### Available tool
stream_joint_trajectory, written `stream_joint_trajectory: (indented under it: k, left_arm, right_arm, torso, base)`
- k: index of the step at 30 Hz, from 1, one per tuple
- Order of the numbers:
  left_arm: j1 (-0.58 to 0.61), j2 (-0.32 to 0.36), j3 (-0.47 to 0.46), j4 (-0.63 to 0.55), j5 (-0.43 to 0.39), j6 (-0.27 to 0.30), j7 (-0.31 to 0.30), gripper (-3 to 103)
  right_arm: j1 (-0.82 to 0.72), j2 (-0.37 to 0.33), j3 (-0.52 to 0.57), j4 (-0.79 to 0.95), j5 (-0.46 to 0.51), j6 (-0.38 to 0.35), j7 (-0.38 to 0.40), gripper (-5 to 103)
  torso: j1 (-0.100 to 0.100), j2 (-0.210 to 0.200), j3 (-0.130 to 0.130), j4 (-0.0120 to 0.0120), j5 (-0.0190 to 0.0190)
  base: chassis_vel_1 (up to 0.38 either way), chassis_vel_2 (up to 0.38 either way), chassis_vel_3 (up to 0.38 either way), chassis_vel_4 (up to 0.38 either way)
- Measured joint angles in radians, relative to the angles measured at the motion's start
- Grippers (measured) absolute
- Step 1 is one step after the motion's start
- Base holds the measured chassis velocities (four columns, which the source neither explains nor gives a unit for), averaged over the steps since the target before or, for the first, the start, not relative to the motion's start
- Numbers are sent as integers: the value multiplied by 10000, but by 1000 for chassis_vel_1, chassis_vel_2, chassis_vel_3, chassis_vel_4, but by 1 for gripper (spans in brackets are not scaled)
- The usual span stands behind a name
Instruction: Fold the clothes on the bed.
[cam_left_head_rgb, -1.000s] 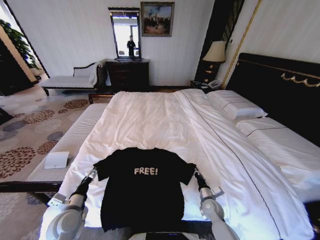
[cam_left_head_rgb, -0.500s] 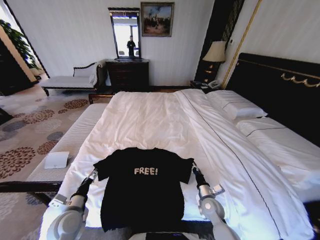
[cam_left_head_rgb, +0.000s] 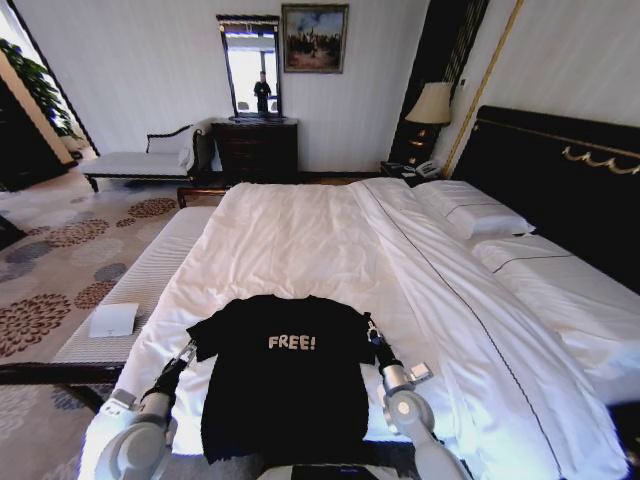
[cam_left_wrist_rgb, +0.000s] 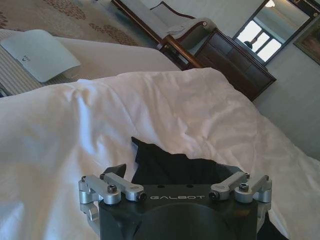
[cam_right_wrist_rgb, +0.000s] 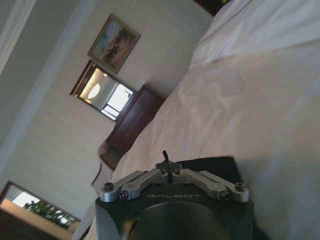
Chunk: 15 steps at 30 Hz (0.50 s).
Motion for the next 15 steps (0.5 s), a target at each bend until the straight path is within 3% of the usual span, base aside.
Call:
stream_joint_trajectory:
  k: [15]
  left_arm:
    - [-393,-87,132,574,170,-2,-52,100]
  right_arm:
    - [762,127,-1527,-1080,-596,77,-225,0]
  torso:
    - [1,0,0,0,0]
  base:
    - [0,0,0,0]
